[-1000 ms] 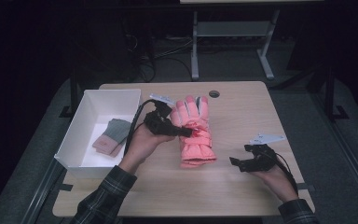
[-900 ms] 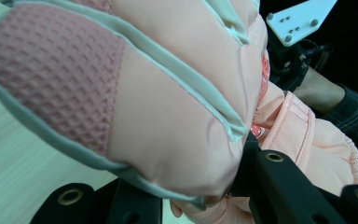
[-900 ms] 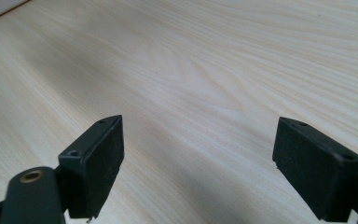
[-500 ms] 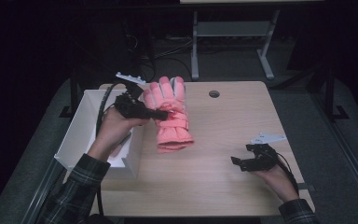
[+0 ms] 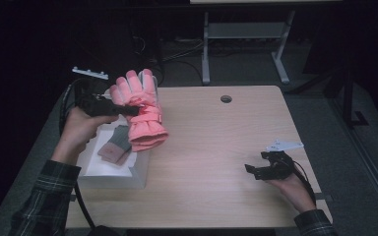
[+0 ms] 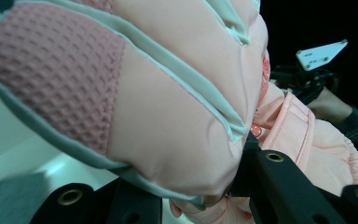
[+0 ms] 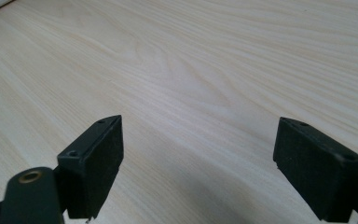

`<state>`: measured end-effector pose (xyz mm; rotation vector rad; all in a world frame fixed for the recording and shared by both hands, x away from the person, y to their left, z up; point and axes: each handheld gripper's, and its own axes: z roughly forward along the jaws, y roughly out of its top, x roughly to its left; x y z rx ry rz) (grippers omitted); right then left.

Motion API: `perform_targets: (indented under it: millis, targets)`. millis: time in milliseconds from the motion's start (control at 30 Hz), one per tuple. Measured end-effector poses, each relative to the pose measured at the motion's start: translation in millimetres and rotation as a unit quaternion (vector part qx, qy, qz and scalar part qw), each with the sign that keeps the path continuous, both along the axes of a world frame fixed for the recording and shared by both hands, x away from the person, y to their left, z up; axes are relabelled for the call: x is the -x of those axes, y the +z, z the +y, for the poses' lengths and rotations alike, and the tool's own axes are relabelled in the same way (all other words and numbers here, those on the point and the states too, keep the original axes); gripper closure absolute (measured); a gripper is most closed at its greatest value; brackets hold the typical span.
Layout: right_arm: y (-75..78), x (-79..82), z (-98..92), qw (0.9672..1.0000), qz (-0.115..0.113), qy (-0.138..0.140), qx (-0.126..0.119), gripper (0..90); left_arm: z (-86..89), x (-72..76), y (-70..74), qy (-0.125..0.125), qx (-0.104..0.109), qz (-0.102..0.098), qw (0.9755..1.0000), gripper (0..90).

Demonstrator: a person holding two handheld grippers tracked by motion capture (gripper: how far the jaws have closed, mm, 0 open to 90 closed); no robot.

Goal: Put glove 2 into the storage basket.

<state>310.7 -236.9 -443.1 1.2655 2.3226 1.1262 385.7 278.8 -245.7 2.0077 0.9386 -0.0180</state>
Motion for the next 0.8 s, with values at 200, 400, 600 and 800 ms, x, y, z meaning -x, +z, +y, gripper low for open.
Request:
perform_targets:
  millis: [200, 400, 600, 800]
  targets:
    - [0.6, -6.7, 0.4, 1.0000, 0.001, 0.002, 0.000, 15.4, 40.1, 3.7, -6.0, 0.027, 0.004, 0.011, 0.9996, 70.6]
    - [0.3, -9.8, 0.2, 1.0000, -0.002, 0.005, -0.001, 15.3, 76.5, 6.3, -15.0, 0.051, -0.021, 0.027, 0.9981, 70.6]
    - [3.5, -6.4, 1.1, 0.9999, -0.010, 0.002, -0.003, 15.0, 82.3, -3.6, -45.4, 0.047, -0.044, 0.055, 0.9964, 70.5]
    - [3.0, -4.3, -1.4, 1.0000, -0.008, -0.002, -0.002, 15.0, 75.9, -16.6, -65.0, 0.046, -0.078, 0.079, 0.9928, 70.4]
